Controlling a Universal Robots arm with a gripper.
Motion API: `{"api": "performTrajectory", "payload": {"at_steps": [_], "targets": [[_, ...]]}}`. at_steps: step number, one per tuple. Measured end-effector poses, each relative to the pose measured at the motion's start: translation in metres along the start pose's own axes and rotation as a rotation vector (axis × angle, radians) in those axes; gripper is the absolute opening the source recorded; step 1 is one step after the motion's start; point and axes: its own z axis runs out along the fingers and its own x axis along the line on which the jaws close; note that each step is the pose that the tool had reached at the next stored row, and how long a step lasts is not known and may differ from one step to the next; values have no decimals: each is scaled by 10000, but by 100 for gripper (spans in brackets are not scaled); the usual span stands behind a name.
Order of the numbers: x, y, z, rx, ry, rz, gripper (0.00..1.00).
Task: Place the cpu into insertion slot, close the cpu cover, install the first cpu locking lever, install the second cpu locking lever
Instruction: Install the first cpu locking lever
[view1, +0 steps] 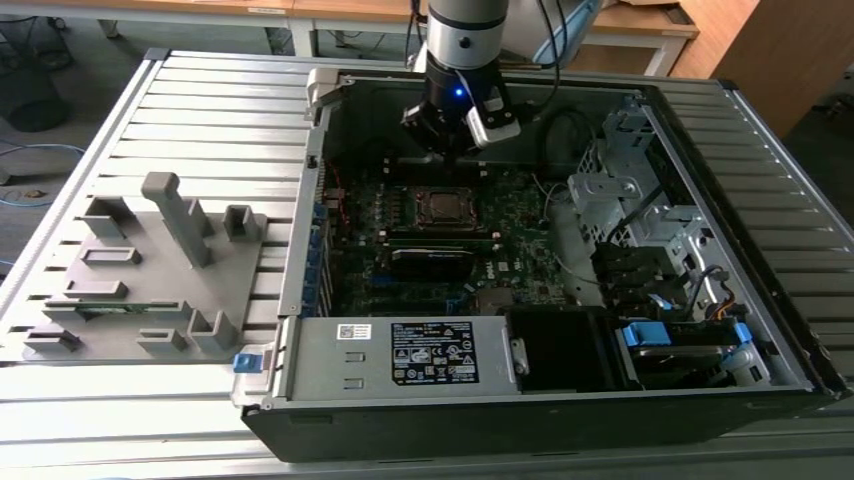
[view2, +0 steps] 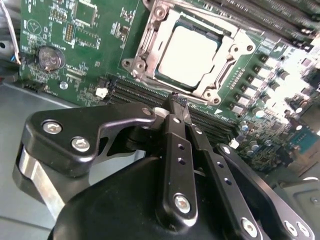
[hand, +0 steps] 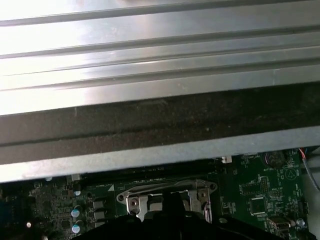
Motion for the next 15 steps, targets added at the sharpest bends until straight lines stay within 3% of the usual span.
{"api": "performTrajectory", "payload": {"at_steps": [3,15], "targets": [[-1,-20,-1,130,-16,-5,10],[-18,-153,-6,477,-63,-17,10]]}}
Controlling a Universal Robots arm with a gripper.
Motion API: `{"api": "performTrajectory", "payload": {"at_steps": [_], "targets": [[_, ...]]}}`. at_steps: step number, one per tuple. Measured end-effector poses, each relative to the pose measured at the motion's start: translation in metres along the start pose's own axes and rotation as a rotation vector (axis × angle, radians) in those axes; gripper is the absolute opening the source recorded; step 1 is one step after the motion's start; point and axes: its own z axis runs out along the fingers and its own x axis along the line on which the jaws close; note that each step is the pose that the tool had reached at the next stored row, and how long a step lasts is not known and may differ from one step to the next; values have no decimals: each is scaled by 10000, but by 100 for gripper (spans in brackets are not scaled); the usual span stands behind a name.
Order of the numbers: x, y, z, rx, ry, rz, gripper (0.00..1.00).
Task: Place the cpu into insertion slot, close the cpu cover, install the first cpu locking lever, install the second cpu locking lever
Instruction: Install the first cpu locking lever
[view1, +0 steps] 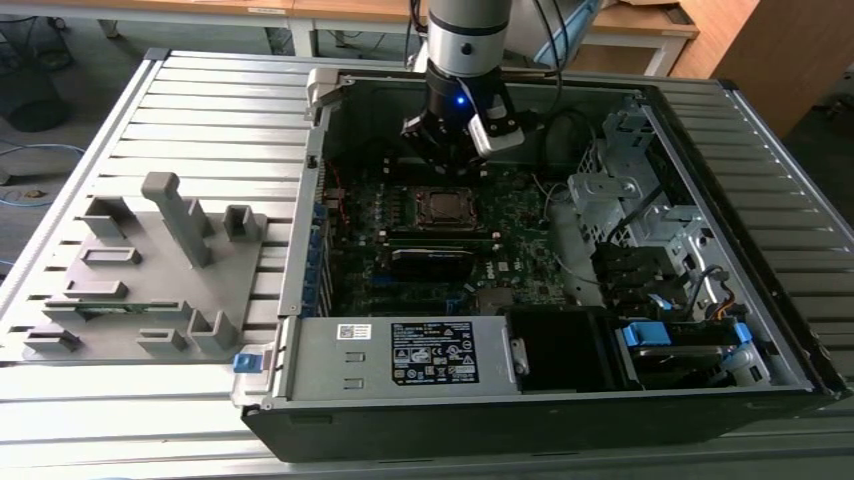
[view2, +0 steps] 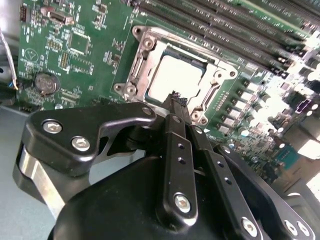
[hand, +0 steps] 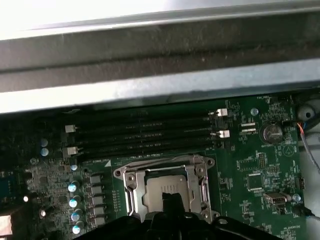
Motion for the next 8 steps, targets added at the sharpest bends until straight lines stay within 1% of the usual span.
{"api": "performTrajectory", "payload": {"at_steps": [2,5,8], "targets": [[-1,-7,-1,43,-4,-4,10],[-2,-12,-1,60,-6,-14,10],[-2,-17,-1,63,-7,-24,10]]}}
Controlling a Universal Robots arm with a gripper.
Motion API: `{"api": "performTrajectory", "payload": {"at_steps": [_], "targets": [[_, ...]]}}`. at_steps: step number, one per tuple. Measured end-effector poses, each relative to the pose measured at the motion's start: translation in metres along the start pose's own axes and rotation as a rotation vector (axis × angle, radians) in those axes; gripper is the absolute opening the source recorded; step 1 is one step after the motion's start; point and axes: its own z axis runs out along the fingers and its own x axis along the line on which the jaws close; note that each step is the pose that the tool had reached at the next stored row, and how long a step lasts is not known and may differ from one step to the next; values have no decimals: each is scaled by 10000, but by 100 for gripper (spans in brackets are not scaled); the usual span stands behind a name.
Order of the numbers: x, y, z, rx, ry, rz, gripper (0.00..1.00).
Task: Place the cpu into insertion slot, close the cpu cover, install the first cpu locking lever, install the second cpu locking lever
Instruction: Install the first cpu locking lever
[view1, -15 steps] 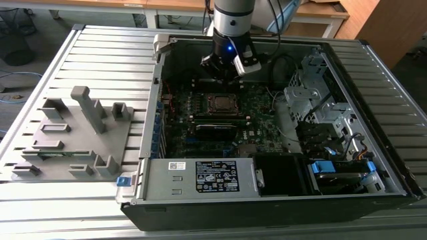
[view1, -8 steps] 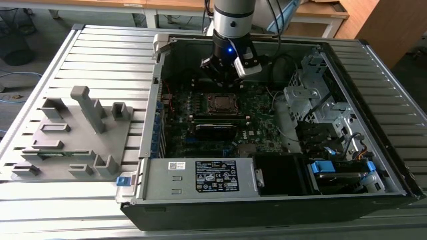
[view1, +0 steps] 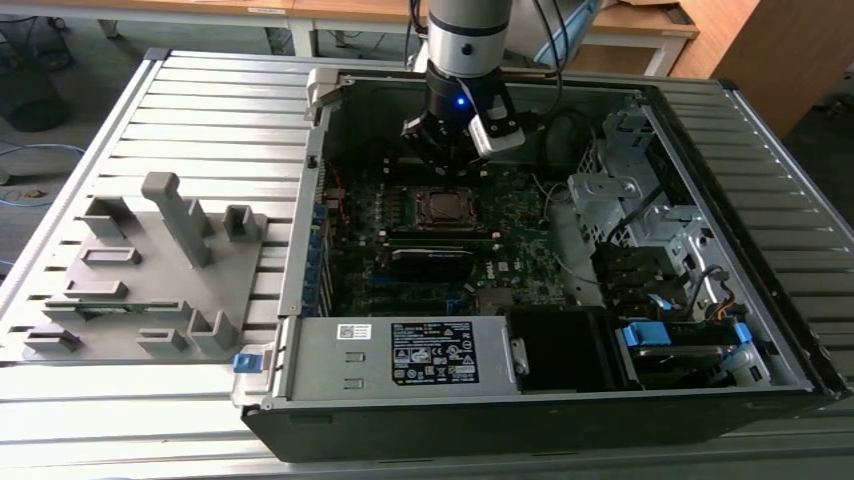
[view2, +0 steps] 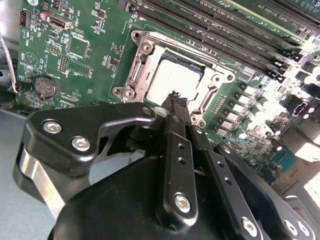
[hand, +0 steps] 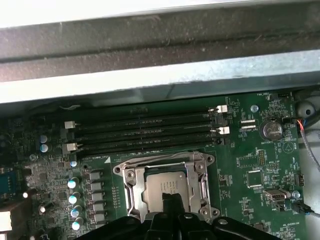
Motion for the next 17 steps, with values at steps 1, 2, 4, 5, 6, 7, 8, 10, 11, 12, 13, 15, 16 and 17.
{"api": "performTrajectory", "payload": {"at_steps": [1,2,4,5,6,7,8,10,11,12,13,15,16,17], "targets": [[0,-1,0,1,0,1,10],[0,-1,0,0,0,0,10],[0,-2,-5,3,1,0,10],[0,-2,-11,2,1,0,10],[-1,-2,-19,1,1,0,10],[-1,-2,-26,1,1,0,10],[-1,-1,-28,-1,-1,0,10],[-2,-1,-42,0,0,0,10],[-2,-2,-55,0,0,0,10],[-2,-2,-55,0,0,0,10],[-2,-2,-55,0,0,-4,10],[-2,-2,-55,1,1,-28,10],[-2,-2,-55,1,1,-44,10],[-2,-2,-55,0,1,-60,10]]}}
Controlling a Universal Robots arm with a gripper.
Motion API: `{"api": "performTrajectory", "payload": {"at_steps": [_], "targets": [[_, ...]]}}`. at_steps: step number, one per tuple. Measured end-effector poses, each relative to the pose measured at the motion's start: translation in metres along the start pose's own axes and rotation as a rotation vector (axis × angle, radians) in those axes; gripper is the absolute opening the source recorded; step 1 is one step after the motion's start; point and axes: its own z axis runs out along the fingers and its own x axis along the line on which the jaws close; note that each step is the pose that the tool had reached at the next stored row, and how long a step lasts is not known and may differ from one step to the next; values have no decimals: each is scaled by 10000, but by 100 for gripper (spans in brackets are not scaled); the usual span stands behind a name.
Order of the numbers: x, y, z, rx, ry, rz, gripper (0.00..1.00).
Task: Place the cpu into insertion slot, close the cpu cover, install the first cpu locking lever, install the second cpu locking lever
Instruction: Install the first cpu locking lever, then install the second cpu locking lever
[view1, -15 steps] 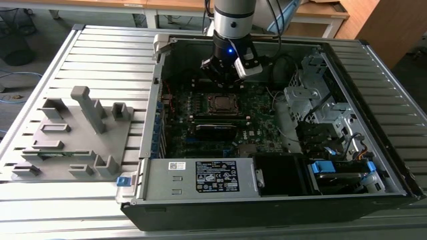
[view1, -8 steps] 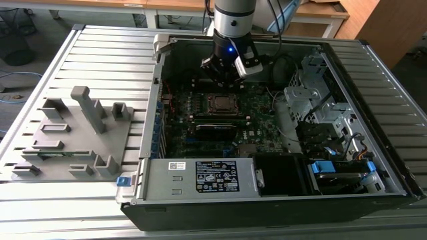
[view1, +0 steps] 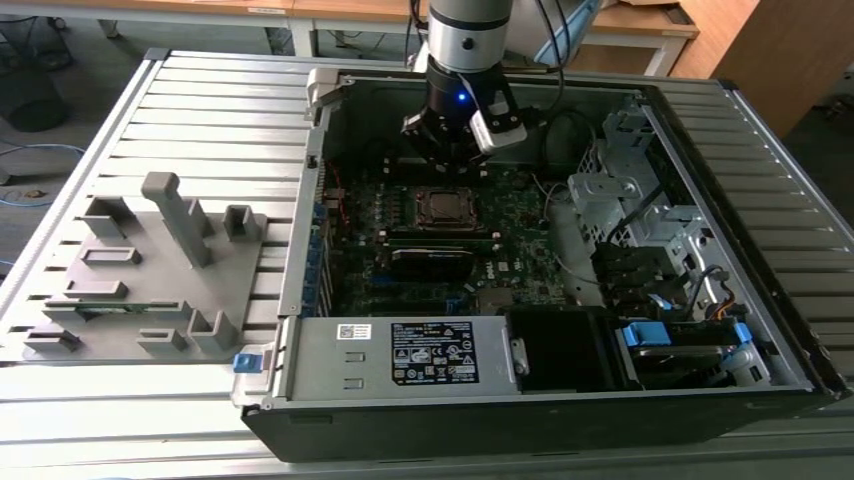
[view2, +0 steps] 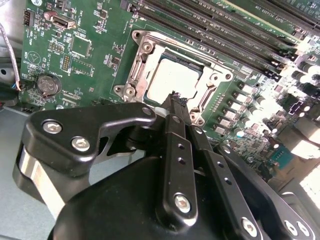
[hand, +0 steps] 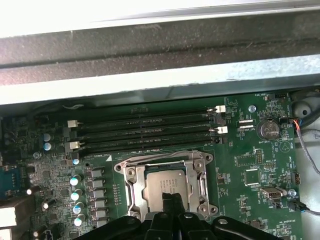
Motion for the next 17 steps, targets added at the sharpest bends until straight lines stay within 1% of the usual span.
{"api": "performTrajectory", "payload": {"at_steps": [4,6,10,13,17], "targets": [[0,0,1,-3,-1,-40,10],[0,0,-1,-13,-3,-223,10],[0,0,-13,-8,0,-223,10],[-1,0,-33,-9,-1,-223,10],[-1,0,-36,-13,-3,-222,10]]}}
